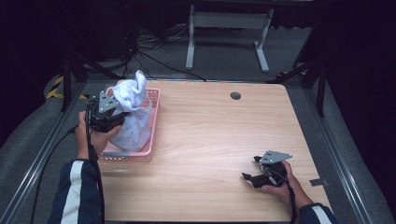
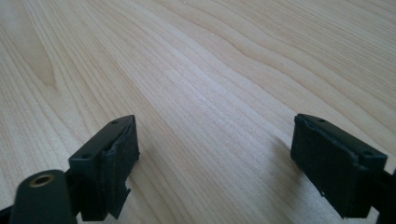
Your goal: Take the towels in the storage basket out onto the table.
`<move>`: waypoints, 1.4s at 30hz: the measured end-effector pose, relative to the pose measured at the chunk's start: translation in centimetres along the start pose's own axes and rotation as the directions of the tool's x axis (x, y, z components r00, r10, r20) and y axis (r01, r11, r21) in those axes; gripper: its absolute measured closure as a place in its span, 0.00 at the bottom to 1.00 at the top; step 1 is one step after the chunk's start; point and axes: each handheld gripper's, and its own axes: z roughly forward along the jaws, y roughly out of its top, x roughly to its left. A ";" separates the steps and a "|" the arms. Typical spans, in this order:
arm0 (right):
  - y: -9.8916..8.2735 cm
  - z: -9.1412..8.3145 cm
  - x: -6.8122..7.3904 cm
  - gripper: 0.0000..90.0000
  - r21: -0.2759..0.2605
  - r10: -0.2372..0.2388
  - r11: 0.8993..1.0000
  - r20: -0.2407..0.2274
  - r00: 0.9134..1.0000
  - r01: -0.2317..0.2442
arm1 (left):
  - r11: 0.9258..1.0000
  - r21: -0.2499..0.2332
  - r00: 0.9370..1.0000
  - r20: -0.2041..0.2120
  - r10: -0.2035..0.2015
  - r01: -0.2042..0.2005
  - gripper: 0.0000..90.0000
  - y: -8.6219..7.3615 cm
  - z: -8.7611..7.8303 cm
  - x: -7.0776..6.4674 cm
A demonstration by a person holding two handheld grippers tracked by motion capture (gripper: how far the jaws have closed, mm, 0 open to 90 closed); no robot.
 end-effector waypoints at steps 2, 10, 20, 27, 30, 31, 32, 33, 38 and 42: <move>0.0 0.0 0.0 0.17 0.000 0.000 1.000 0.000 1.000 0.000 | 1.000 -0.026 1.000 0.017 0.005 -0.005 0.67 1.2 -0.8 -0.1; 0.0 0.0 0.0 0.17 0.000 0.001 1.000 0.000 1.000 -0.001 | 0.997 -0.076 0.999 0.004 0.032 -0.031 0.67 4.3 -2.6 -0.4; 0.0 0.0 0.0 0.17 0.000 0.000 1.000 0.000 1.000 0.000 | 0.988 -0.135 0.993 0.077 0.085 -0.074 0.67 8.2 -3.2 -2.8; 0.0 0.0 0.0 0.17 -0.001 -0.001 1.000 0.001 1.000 0.001 | 0.981 -0.153 0.974 0.177 0.143 -0.116 0.67 9.8 -0.8 -6.8; 0.0 0.0 0.0 0.17 -0.002 -0.002 1.000 0.001 1.000 0.002 | 0.981 -0.148 0.958 0.238 0.159 -0.125 0.67 10.4 0.9 -9.2; 0.0 0.0 0.0 0.17 -0.002 -0.002 1.000 0.001 1.000 0.002 | 0.981 -0.148 0.958 0.238 0.159 -0.125 0.67 10.4 0.9 -9.2; 0.0 0.0 0.0 0.17 -0.002 -0.002 1.000 0.001 1.000 0.002 | 0.980 -0.147 0.951 0.258 0.168 -0.133 0.67 10.5 1.4 -9.8; 0.0 0.0 0.0 0.17 -0.001 -0.001 1.000 0.001 1.000 0.001 | 0.980 -0.148 0.945 0.277 0.173 -0.136 0.67 10.6 1.9 -10.6; 0.0 0.0 0.0 0.17 -0.001 -0.006 1.000 -0.001 1.000 0.006 | 0.977 -0.143 0.907 0.371 0.199 -0.155 0.67 10.8 4.5 -14.7; -0.1 -0.1 0.0 0.17 -0.004 -0.009 1.000 -0.004 1.000 0.009 | 0.977 -0.127 0.880 0.426 0.211 -0.173 0.67 10.3 6.1 -17.2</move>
